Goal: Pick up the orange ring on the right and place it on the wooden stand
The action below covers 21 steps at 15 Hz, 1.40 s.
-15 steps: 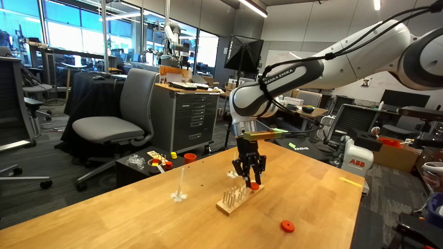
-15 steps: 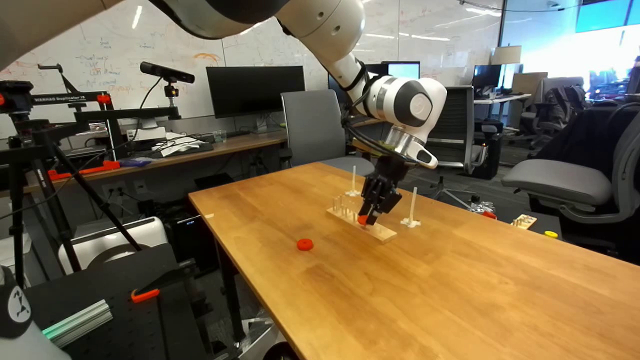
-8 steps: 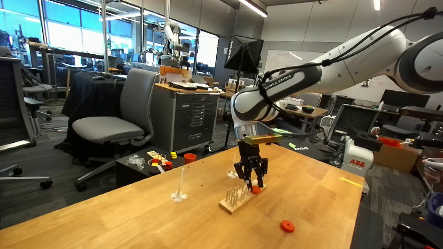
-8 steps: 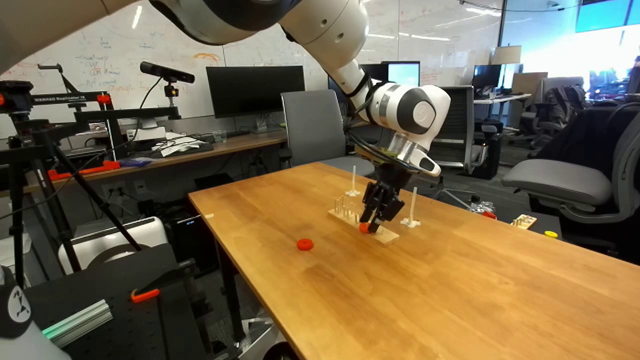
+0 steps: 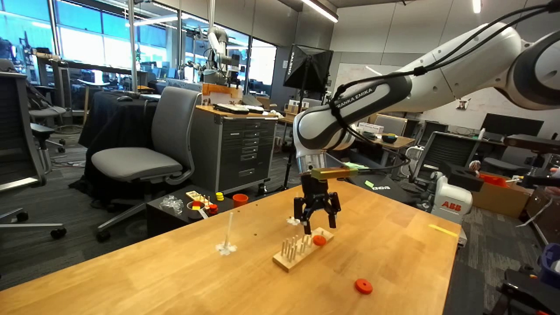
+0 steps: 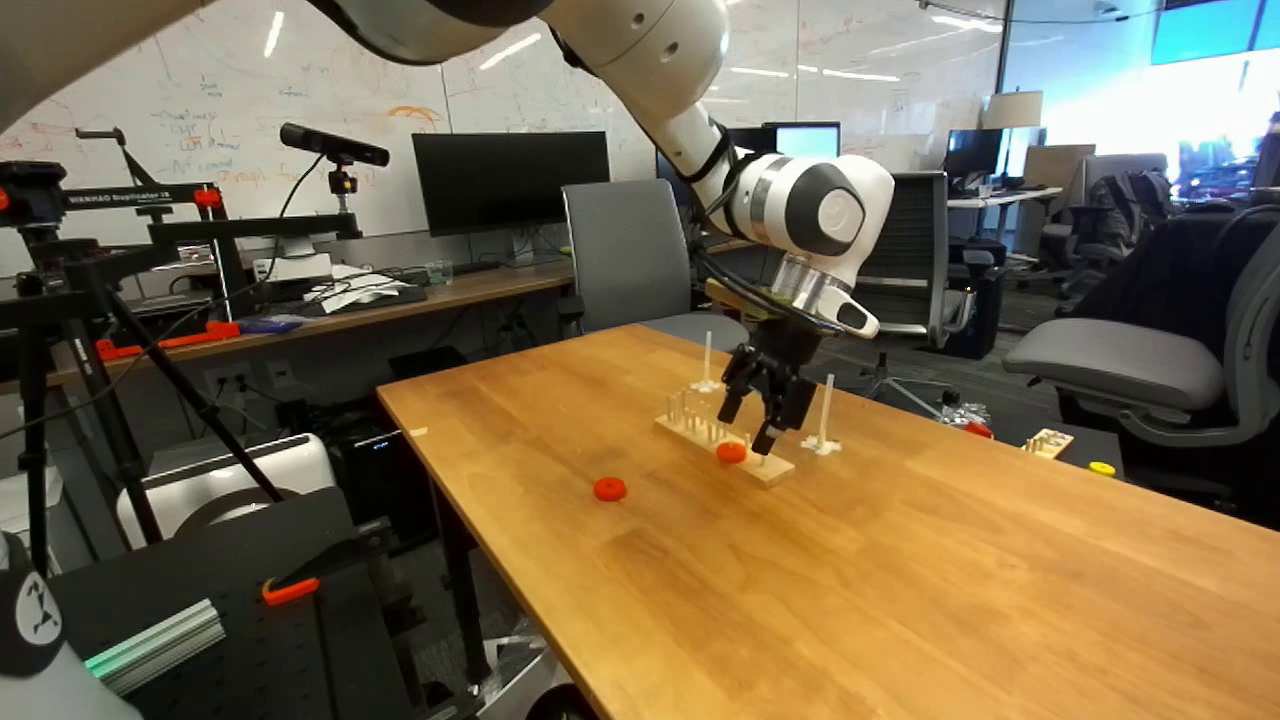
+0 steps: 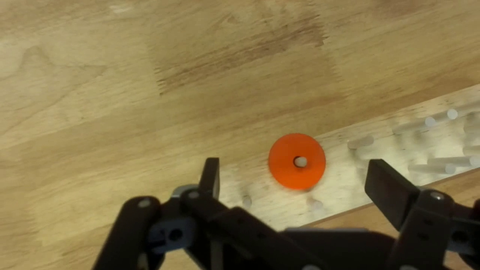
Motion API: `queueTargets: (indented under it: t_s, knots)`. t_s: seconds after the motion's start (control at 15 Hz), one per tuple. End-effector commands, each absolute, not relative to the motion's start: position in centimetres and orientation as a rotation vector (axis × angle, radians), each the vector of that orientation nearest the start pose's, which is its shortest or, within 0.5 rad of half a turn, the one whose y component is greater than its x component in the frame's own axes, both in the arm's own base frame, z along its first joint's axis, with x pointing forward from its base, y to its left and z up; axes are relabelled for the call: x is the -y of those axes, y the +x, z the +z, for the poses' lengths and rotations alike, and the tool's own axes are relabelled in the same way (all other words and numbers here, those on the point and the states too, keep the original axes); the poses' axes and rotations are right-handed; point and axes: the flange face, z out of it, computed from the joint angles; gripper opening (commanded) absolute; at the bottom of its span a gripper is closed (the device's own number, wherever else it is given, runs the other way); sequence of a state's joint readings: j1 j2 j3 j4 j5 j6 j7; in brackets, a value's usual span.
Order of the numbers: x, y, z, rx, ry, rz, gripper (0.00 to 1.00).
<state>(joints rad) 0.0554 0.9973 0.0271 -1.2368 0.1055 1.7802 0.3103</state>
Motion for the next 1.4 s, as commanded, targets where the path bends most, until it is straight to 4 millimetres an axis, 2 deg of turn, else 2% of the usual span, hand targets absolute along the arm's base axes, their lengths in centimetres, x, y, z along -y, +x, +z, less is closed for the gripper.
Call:
queueTargets:
  t_s: [0.0,0.53,0.8,0.93,1.0,1.2,1.33]
  knots:
    - [-6.7,66.9,16.0,-0.314,-3.05,0.609,1.0]
    - [-9.1,63.0,21.6,-0.195,-3.072,0.21,1.0]
    - [-10.1,60.1,24.8,-0.185,-3.038,-0.047,1.0]
    - [-10.4,58.6,26.5,-0.175,-3.026,-0.105,1.0]
    - [-10.5,61.5,24.1,-0.196,-3.042,-0.037,1.0]
    - [-10.6,59.6,25.8,-0.186,-3.04,-0.07,1.0]
    - [-10.5,59.2,26.0,-0.186,-3.04,-0.074,1.0]
